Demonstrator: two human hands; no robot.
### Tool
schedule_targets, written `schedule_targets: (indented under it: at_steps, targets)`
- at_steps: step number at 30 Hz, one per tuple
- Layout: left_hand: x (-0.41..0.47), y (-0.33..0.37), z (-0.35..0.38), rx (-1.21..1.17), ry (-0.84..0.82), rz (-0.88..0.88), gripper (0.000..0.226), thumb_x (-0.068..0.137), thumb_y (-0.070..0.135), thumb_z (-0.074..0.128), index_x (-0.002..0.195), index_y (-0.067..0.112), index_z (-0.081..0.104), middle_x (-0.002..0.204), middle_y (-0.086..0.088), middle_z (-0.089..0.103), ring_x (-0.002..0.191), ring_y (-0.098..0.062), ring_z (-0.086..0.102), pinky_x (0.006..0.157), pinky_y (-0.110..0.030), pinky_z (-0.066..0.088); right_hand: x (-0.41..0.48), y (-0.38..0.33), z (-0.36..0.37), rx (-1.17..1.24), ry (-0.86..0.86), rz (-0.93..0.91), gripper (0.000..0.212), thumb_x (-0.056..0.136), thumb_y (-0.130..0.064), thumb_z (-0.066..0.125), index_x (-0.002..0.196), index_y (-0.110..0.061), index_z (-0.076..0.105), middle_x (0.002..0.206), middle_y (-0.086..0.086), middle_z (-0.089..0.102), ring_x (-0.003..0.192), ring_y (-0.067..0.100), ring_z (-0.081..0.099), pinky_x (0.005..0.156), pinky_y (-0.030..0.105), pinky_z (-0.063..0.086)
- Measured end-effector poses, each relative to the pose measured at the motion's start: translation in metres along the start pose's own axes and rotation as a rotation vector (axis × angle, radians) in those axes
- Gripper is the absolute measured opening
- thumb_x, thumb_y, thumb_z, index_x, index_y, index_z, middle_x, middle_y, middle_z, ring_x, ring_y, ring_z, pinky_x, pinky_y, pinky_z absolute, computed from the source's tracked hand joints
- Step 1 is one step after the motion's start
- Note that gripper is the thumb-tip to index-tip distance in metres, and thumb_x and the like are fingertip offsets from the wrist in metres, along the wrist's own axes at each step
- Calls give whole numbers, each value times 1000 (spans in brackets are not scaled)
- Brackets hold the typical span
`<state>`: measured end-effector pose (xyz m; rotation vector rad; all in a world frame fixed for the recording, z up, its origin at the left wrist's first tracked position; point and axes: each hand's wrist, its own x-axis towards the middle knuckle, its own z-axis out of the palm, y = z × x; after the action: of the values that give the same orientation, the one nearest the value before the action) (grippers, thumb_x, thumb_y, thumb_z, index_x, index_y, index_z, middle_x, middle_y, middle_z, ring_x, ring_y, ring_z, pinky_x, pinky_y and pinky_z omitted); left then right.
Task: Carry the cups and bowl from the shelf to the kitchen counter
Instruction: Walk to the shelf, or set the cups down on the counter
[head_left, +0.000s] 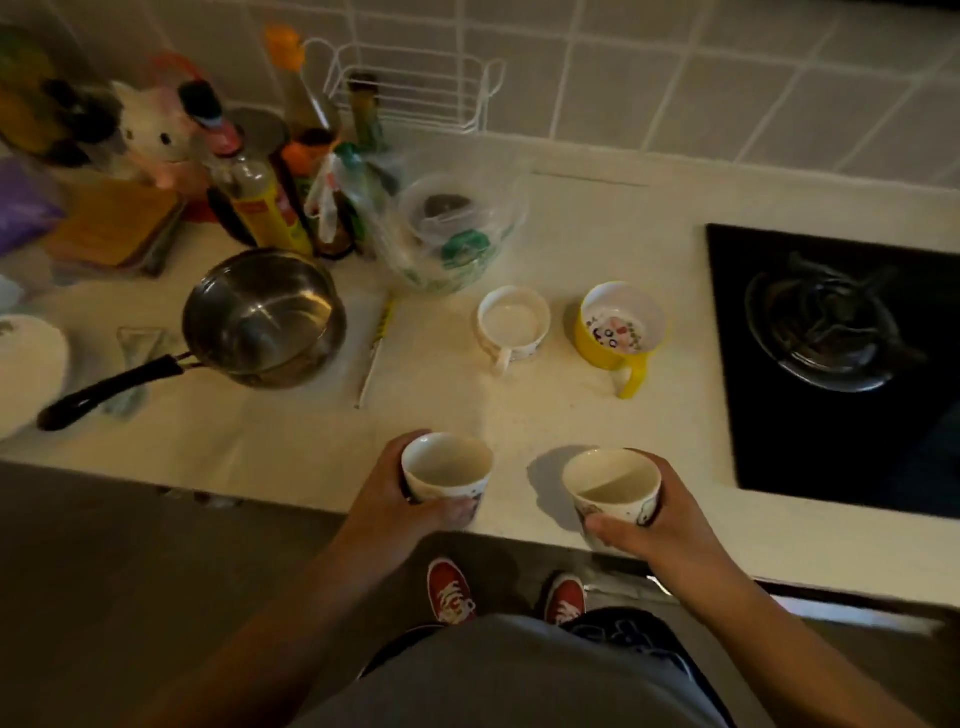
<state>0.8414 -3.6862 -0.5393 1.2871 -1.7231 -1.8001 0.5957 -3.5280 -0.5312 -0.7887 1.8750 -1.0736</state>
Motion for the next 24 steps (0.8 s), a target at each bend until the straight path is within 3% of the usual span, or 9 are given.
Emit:
schedule_targets:
  at_steps: [4,9,12,16,19,21,24]
  targets:
    - [29,13,21,76,-30,39,81,63,11,91,129,27,48,122,5,58,111,-13,58,88,-35,56,-7,1,-7,33,97,30,72,63,-17,88,123,-28,50,114,-9,63,98,-4,62,75,15,54]
    - [51,17,39,138,-34,97,84,58,27,93,125,42,43,119,21,53,107,0,55,78,-18,48,-3,2,-16,9,154,11,77,61,-26,89,125,-31,48,115,-12,61,100,-6,60,74,12,53]
    - [59,18,46,193,-22,120,84,56,36,93,123,44,43,115,24,54,103,11,53,74,-15,45,0,4,-20,-24,185,-9,78,60,-30,89,126,-30,47,117,-11,60,103,1,61,75,14,53]
    - [64,15,56,289,22,173,88,53,42,93,124,46,42,117,29,52,105,6,54,78,-18,47,5,7,-27,-2,187,-31,81,57,-34,89,126,-29,48,118,-10,59,103,-4,59,75,10,52]
    - [67,11,62,344,51,214,89,53,42,93,125,48,41,116,35,50,108,6,53,80,-19,48,6,10,-32,-55,186,-55,79,56,-42,88,122,-40,44,117,-19,56,104,-10,54,74,5,49]
    - [68,7,64,341,70,201,91,52,43,93,127,44,42,117,31,51,108,3,54,81,-22,50,8,14,-34,-110,195,-68,79,55,-46,86,120,-45,42,118,-21,53,108,-4,53,77,8,47]
    - [68,3,66,334,121,170,91,50,47,91,127,40,42,116,24,53,106,-4,56,80,-25,50,11,20,-36,-163,211,-85,83,53,-55,83,124,-39,43,120,-16,54,110,6,52,86,19,45]
